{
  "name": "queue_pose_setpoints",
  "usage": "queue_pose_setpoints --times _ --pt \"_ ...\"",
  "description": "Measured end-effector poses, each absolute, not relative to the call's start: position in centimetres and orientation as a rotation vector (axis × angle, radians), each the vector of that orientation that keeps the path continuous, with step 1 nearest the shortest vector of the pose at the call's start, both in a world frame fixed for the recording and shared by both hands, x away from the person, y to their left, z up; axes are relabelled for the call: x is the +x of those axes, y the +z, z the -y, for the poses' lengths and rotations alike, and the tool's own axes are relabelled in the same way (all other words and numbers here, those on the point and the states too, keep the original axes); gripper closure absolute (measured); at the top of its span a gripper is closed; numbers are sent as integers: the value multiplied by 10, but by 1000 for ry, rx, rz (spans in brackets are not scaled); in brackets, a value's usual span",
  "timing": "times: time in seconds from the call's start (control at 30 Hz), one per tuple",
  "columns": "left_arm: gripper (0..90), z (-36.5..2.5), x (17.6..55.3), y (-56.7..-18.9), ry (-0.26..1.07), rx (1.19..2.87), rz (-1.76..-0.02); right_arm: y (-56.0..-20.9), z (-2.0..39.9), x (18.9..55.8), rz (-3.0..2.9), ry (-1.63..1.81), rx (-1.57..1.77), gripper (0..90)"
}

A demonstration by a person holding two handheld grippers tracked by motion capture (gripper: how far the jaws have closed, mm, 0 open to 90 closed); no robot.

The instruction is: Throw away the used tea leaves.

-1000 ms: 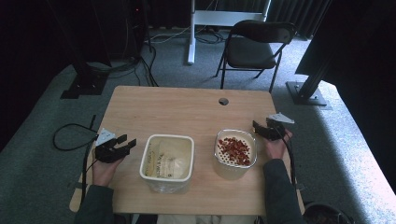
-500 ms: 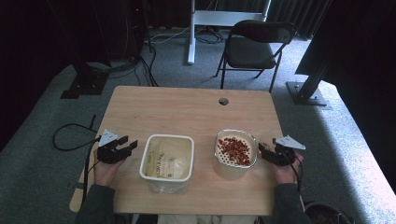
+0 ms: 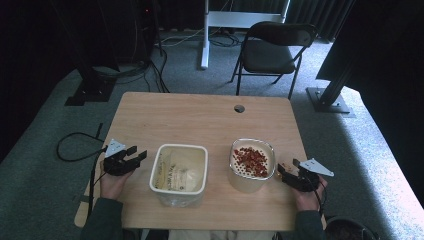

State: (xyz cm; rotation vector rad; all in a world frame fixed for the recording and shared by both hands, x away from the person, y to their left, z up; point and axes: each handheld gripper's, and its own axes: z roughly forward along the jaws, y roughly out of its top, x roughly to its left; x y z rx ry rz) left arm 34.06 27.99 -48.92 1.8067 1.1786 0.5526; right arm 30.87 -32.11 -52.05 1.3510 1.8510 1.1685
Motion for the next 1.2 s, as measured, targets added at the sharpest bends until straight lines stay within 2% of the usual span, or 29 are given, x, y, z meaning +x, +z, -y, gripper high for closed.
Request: queue_pose_setpoints --times 0.33,0.53,0.87,1.2 --pt "499 -279 342 -491 549 1815 -1182 -526 318 327 -1864 1210 1310 224" --pt "499 -281 342 -491 550 1812 -1185 -530 317 336 -1857 1230 1330 259" --pt "500 -281 342 -491 552 1815 -1185 -530 323 328 -1838 1227 1330 308" --pt "498 -280 343 -494 550 1825 -1196 -504 317 319 -1826 1149 1261 310"
